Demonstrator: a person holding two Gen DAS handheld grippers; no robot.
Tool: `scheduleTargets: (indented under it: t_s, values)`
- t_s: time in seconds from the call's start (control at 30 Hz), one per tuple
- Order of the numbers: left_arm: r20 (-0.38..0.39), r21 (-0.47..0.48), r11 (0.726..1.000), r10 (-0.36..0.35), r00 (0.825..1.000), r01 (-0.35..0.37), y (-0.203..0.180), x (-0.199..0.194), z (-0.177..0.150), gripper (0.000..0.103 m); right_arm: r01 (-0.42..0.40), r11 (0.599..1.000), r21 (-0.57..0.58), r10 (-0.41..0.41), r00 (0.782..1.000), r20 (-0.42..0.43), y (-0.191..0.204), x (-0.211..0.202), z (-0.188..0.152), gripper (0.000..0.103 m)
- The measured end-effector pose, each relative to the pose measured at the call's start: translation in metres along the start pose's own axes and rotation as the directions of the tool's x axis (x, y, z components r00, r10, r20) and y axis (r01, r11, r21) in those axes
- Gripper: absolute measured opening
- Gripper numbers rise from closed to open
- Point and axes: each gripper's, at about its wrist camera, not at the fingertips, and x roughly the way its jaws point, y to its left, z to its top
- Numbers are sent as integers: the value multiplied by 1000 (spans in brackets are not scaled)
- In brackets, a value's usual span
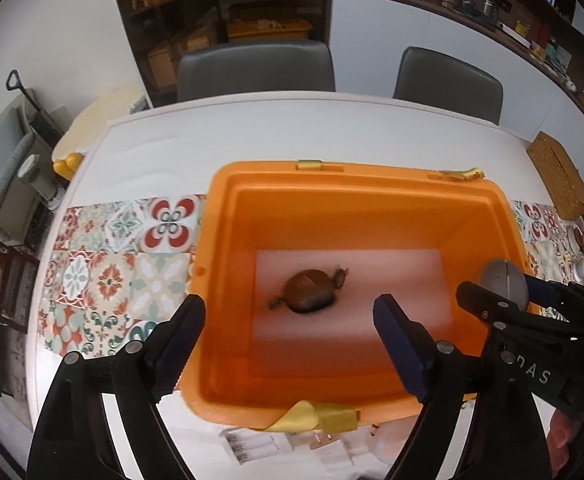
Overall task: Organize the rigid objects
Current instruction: 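Open both tools to release the reel and speaker into the crate, then withdraw both tools from the crate toward the remaining items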
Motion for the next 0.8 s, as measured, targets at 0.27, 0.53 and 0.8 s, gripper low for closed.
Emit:
scheduleTargets:
  t_s: [0.27, 0.53, 0.8]
  values:
    - [32, -15, 999, 35, 999, -35, 10, -13, -8, 90, 22, 1000, 3, -22, 998, 52, 4, -10, -2, 80]
    - [76, -35, 999, 42, 996, -39, 18, -32, -27, 94, 36, 999, 18, -38, 993, 110, 8, -34, -19, 80]
    - [122, -42, 999, 9, 992, -4, 19, -54, -47, 99, 40, 999, 19, -42, 981, 189, 11, -63, -46, 80]
